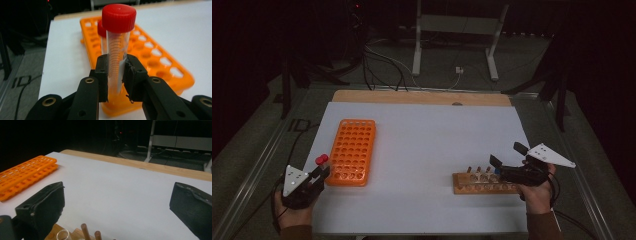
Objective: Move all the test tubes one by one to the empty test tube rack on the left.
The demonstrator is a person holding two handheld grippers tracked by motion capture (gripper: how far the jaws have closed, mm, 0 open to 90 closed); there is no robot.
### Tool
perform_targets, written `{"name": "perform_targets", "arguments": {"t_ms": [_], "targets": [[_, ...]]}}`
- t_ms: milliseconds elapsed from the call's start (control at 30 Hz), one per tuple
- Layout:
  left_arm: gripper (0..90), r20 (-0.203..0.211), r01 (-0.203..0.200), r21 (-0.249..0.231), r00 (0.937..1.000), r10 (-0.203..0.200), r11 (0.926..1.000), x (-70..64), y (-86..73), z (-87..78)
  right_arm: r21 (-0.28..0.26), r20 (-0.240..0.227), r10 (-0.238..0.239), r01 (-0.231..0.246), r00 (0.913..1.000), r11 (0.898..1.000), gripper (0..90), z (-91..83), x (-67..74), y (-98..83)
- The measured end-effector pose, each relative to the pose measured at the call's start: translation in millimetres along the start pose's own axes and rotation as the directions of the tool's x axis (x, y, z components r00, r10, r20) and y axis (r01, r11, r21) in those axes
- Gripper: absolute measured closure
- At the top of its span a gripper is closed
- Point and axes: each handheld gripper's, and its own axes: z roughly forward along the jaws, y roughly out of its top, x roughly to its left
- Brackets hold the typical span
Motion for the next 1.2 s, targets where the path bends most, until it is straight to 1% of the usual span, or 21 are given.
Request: {"name": "perform_targets", "arguments": {"t_ms": [100,200,267,433,467,533,567,600,667,767,867,933,967,1000,1033,1100,1133,1200], "targets": [[75.0,-0.004,-0.009,0.043,0.9999,0.01,0.999,-1.3,-2.4,3.7,0.0,-0.001,-0.002,0.002,1.0,1.0,0.2,-0.7,-0.4,-0.5],[75.0,-0.004,-0.018,0.069,0.9998,0.019,0.9975,-2.9,-3.3,6.6,-0.002,-0.001,0.0,0.0,1.0,1.0,0.2,-1.2,-0.8,-0.4],[75.1,-0.003,-0.016,0.082,0.9999,0.016,0.9965,-2.8,-3.7,8.2,0.0,-0.001,0.0,0.0,1.0,1.0,0.2,-1.4,-1.1,-0.5],[74.7,0.005,-0.003,0.085,1.0,0.002,0.9964,-1.9,-4.3,7.9,0.002,-0.004,-0.003,0.003,1.0,1.0,0.2,-1.0,-1.1,-0.8],[74.0,0.006,0.0,0.093,1.0,-0.001,0.9957,-1.5,-4.5,8.0,0.003,-0.004,-0.004,0.004,1.0,1.0,0.2,-0.9,-1.1,-0.8],[65.5,0.012,0.016,0.087,0.9998,-0.017,0.9961,-1.4,-5.4,7.4,0.003,-0.004,-0.005,0.005,1.0,1.0,0.2,-1.0,-1.2,-0.7],[62.6,0.012,0.023,0.076,0.9996,-0.024,0.9968,-1.6,-4.7,6.0,0.003,-0.004,-0.004,0.004,1.0,1.0,0.2,-1.2,-1.2,-0.7],[59.3,0.01,0.026,0.062,0.9996,-0.026,0.9978,-1.8,-3.0,3.6,0.003,-0.004,-0.003,0.003,1.0,1.0,0.2,-1.6,-1.5,-0.5],[49.9,0.015,0.051,0.021,0.9986,-0.051,0.9985,-2.4,0.9,-1.9,0.003,0.001,-0.003,0.003,1.0,1.0,0.2,-2.2,-2.4,-0.3],[39.3,0.028,0.073,-0.03,0.997,-0.072,0.9969,-3.6,6.2,-9.9,0.006,0.004,-0.005,0.005,1.0,1.0,0.2,-3.1,-3.8,-0.7],[27.1,0.028,0.087,-0.07,0.996,-0.085,0.9938,-6.1,12.7,-15.6,0.016,0.008,-0.008,0.008,0.9999,1.0,0.2,-3.9,-5.7,-1.8],[21.8,0.029,0.09,-0.087,0.9957,-0.087,0.9922,-7.9,17.9,-18.5,0.024,0.011,-0.007,0.006,0.9999,1.0,0.2,-4.5,-7.6,-2.4],[18.1,0.028,0.089,-0.087,0.9958,-0.087,0.9922,-9.0,20.6,-19.3,0.026,0.012,-0.006,0.006,0.9999,1.0,0.3,-4.8,-8.7,-2.8],[15.4,0.031,0.085,-0.089,0.9961,-0.083,0.9924,-10.3,23.0,-19.9,0.029,0.012,-0.004,0.004,0.9999,1.0,0.3,-5.2,-9.7,-3.0],[13.6,0.026,0.081,-0.091,0.9966,-0.079,0.9926,-12.1,25.4,-20.5,0.033,0.015,-0.004,0.003,0.9999,0.999,0.3,-5.5,-10.6,-3.4],[7.5,0.012,0.084,-0.096,0.9964,-0.084,0.9918,-15.0,30.4,-21.5,0.041,0.013,0.0,0.0,0.9999,0.999,3.1,-6.6,-12.5,-4.4],[3.6,0.016,0.087,-0.1,0.9962,-0.086,0.9912,-15.7,32.6,-22.2,0.044,0.011,0.002,-0.002,0.9999,0.999,4.2,-7.3,-13.4,-5.1],[0.9,0.023,0.086,-0.109,0.9962,-0.084,0.9904,-17.2,36.9,-23.2,0.051,0.007,0.002,-0.002,1.0,0.999,6.4,-9.0,-15.1,-6.8]]}}
